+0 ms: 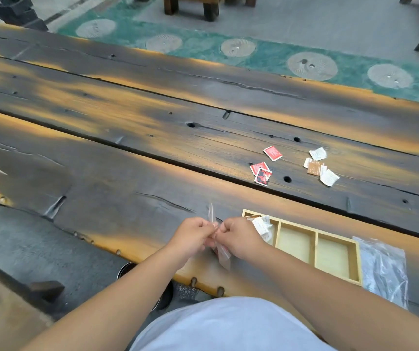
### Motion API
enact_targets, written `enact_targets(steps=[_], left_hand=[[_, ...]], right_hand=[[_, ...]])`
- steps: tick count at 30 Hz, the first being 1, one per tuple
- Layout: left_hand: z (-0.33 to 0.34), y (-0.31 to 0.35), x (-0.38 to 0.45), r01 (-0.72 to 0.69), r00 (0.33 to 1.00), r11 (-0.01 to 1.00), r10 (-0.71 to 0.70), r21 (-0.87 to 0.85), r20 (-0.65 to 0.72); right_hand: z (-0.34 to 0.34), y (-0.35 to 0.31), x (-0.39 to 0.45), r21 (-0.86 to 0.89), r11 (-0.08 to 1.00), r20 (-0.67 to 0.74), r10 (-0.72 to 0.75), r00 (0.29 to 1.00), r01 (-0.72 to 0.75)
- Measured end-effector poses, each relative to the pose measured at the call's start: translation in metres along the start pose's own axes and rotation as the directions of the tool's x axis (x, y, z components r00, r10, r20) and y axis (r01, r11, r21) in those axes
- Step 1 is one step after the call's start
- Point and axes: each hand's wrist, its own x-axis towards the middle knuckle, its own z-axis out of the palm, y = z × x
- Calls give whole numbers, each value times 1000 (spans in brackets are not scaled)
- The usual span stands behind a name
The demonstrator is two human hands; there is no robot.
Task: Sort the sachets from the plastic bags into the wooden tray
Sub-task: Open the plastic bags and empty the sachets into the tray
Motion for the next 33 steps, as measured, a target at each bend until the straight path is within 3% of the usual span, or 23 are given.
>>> enact_targets(steps=[3,12,19,27,33], left_hand=[[5,3,-9,9,1000,1000,-9,11,-19],[28,17,-30,1,997,989,10,148,-70],[52,16,-38,18,998,993,-25,116,58],[75,24,-44,15,985,996,-30,88,172],[92,32,-45,-62,982,978,23,201,190]], right_hand=[[-2,4,-8,-34,998,-6,-49,999,49],[-12,17,-36,98,995,10,-33,999,32],[-31,39,-56,226,974,29,-8,1000,1],[-50,62,-77,545,835,136,3,991,-77],[-62,75,-88,661,742,126,33,991,-109]])
